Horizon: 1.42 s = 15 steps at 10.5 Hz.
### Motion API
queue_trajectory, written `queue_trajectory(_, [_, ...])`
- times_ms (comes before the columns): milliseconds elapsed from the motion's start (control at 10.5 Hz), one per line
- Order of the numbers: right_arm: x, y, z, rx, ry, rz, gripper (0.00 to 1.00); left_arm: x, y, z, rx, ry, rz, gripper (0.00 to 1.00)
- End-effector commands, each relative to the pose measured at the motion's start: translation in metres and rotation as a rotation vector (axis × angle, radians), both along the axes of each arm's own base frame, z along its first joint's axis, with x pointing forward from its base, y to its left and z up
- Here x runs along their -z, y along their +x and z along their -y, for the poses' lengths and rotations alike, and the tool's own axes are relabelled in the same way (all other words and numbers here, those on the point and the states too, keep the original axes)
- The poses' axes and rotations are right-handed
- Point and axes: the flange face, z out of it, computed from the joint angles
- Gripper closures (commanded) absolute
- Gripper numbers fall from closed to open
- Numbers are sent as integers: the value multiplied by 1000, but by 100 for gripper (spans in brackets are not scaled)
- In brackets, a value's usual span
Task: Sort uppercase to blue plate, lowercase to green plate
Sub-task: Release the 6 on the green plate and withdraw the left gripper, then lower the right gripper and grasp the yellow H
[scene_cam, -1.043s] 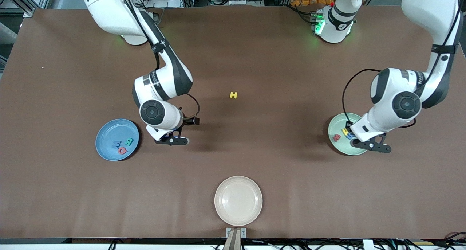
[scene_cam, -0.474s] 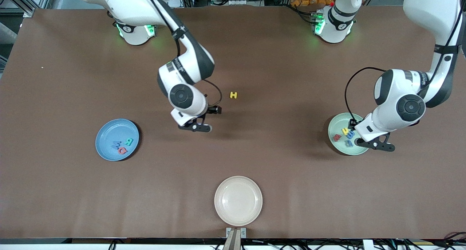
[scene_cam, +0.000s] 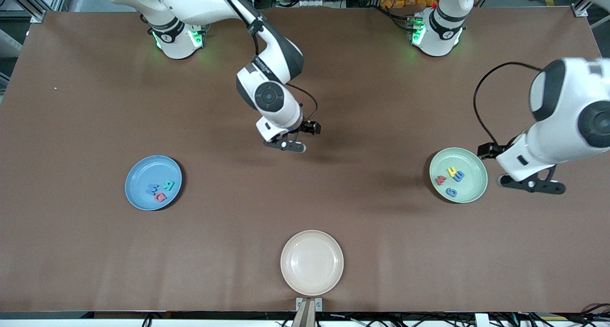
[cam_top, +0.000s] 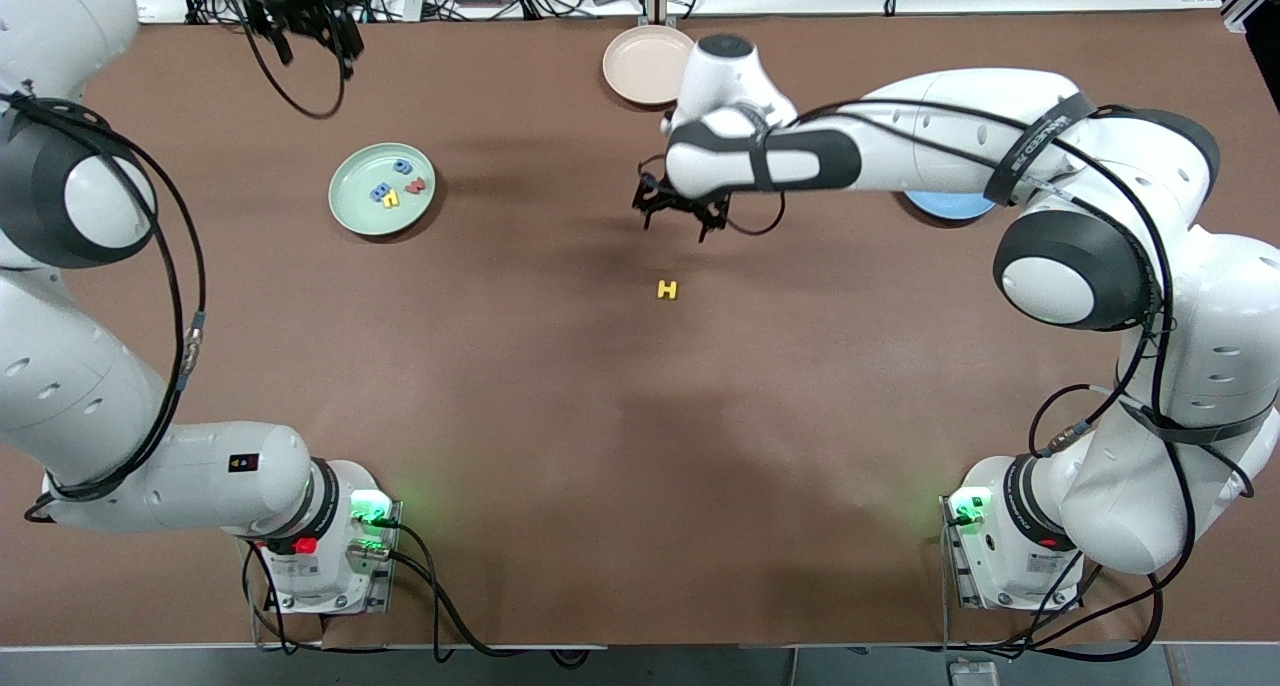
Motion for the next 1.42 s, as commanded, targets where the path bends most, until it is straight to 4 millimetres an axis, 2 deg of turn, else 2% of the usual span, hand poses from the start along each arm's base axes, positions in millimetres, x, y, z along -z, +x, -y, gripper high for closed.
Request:
queue_trajectory(0, [17,-32,-12,-14,-80,60,0,-68,-20,-2,-29,-50,66,0])
queue_trajectory(190, [28,-51,-24,-20,-131,84,0,-106,-35,-7,-39,-60,128,0])
queue_trajectory(379, [40,-60,-31,-2,-138,80,0,-137,-50,-5,-46,-87,178,0])
queue_trajectory(853, [66,-62,-36,27,-122,95,0,-142,-50,-7,-84,-179,189,0])
queue_trajectory(1328, [70,-67,-36,5,-133,102,0,-143,-46,-13,-103,-174,201,0])
